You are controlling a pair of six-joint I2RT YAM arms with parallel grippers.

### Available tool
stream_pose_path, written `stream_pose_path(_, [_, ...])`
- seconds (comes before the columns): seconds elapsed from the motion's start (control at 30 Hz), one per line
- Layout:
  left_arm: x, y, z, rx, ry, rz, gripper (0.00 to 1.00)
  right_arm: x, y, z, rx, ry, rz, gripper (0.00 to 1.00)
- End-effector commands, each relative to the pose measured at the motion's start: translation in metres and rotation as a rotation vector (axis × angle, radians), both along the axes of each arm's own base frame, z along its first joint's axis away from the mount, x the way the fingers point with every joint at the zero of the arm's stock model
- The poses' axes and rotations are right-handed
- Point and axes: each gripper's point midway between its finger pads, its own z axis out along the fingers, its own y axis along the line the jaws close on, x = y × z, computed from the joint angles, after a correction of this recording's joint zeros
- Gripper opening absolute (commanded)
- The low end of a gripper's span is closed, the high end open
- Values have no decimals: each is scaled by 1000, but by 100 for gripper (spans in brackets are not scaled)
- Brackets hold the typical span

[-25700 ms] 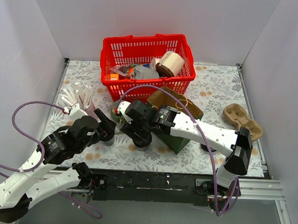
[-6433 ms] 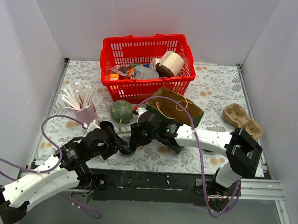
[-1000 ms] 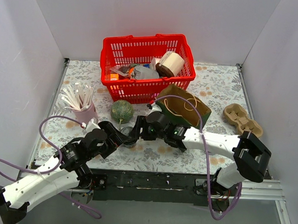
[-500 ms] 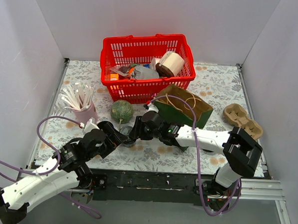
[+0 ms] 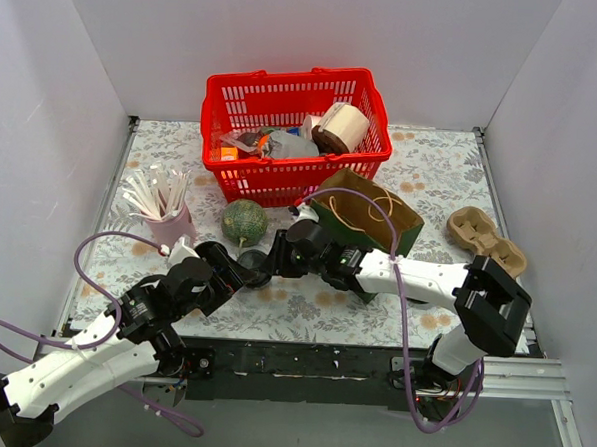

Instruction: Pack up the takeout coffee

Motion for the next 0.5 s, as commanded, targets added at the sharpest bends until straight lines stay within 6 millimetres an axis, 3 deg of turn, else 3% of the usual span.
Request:
stream_pose_path(0.0, [4, -2, 11, -43, -4, 33, 93, 2, 3, 29, 59, -39, 9, 40])
stream_pose_path(0.13, [3, -2, 13, -46, -8, 32, 93, -4, -3, 34, 39, -34, 35, 38])
stream_pose_path(0.33, [2, -5, 18, -57, -18, 6, 93, -38, -18, 29, 31, 82, 163, 38])
stream_pose_path(0.47, [0, -15, 29, -81, -59, -64, 93, -49, -31, 31, 24, 116, 204, 37])
